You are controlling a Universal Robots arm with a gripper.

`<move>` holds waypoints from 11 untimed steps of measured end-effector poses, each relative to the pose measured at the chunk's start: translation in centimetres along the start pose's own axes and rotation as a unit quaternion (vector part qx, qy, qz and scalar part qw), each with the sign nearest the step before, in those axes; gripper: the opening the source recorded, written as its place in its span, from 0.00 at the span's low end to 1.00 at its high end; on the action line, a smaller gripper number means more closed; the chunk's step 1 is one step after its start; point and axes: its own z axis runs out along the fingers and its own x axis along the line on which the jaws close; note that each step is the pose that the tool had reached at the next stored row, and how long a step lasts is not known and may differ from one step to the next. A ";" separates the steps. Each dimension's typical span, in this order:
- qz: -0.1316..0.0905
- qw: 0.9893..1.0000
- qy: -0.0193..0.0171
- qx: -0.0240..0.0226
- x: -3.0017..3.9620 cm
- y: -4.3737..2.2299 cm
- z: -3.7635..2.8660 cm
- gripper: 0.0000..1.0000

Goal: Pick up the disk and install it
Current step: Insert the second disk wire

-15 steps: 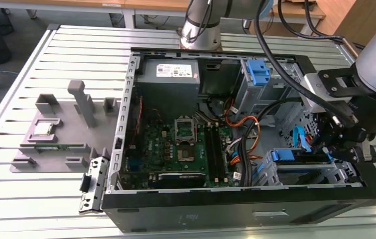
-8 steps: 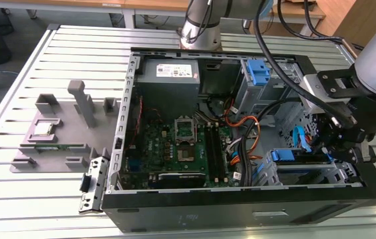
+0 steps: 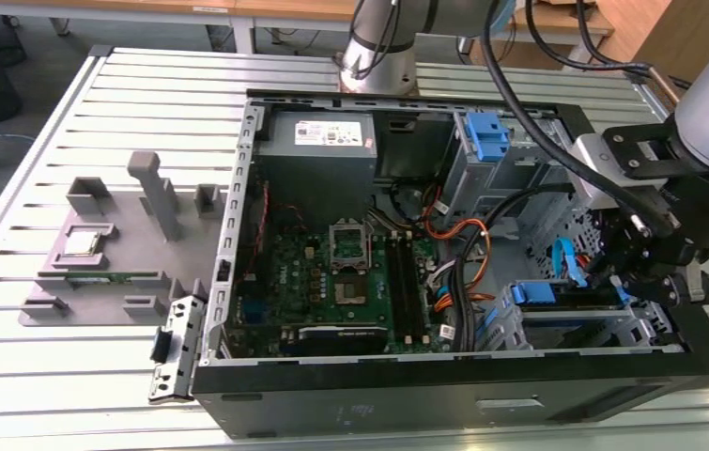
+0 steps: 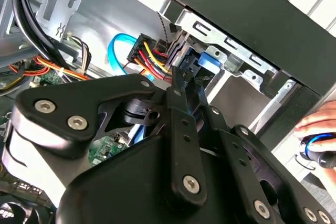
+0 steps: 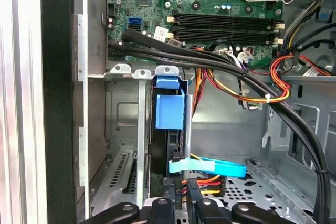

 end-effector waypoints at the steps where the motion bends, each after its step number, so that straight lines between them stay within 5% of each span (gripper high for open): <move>1: 0.000 1.000 0.000 0.000 0.00 0.00 0.01 0.22; 11: 0.000 1.000 0.000 0.000 0.24 0.02 0.16 0.22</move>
